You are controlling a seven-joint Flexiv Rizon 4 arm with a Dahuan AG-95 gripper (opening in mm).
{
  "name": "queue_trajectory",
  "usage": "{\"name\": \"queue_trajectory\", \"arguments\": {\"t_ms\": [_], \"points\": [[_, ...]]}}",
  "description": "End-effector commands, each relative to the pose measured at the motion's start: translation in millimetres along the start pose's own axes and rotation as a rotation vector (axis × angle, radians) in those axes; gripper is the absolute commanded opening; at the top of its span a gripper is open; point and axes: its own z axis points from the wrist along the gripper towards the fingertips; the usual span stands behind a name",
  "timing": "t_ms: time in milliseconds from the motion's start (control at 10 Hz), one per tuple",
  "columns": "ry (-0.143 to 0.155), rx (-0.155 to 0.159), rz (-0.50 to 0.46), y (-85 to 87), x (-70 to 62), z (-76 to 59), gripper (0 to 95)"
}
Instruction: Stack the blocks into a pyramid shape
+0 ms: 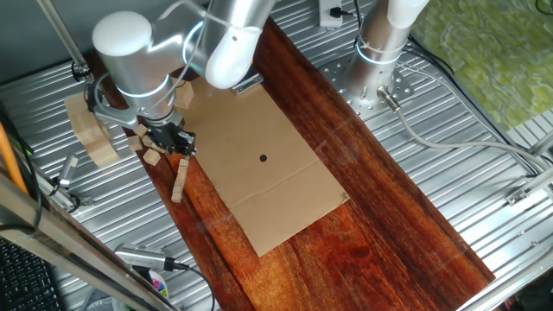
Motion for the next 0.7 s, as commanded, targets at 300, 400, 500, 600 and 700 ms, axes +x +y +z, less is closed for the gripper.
{"name": "queue_trajectory", "arguments": {"t_ms": [300, 400, 500, 600, 700], "points": [[0.007, 0.005, 0.011, 1.0, -0.7, 0.4, 38.0], [0.005, 0.003, 0.021, 0.5, -0.4, 0.1, 38.0], [0.004, 0.001, 0.022, 0.5, -0.4, 0.1, 38.0], [0.005, 0.001, 0.015, 0.5, -0.4, 0.1, 38.0], [0.009, -0.003, 0.012, 0.5, -0.4, 0.1, 38.0]]}}
